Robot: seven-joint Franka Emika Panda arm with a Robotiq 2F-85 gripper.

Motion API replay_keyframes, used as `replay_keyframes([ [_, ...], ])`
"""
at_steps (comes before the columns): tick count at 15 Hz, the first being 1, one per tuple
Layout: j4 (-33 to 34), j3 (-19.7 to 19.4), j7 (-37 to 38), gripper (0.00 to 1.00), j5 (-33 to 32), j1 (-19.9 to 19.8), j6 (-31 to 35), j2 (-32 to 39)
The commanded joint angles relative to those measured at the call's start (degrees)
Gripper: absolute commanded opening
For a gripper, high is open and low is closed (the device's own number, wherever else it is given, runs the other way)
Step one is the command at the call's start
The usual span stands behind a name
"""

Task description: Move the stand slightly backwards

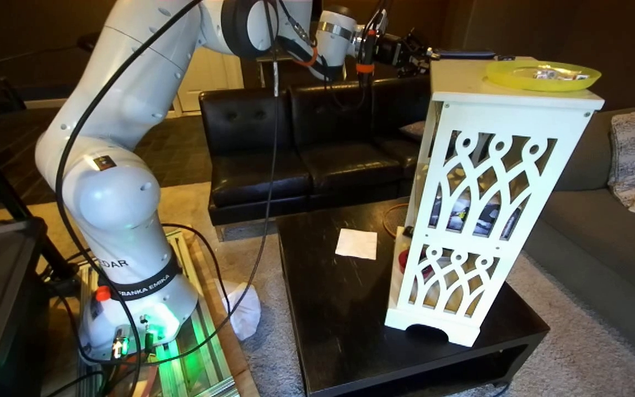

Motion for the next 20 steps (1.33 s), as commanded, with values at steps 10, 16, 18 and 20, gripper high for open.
replay_keyframes([
  [10,-8.63,-0.99,-0.97,0.06,-6.22,2.09,8.45,-6.01],
  [16,-15.08,0.34,2.87,0.06,-14.57,2.63,19.15,-11.74],
  [18,-16.3,0.77,3.21,0.06,-15.4,2.25,20.43,-12.82],
  [20,-17.0,1.12,2.06,0.06,-14.35,1.91,20.1,-13.09],
])
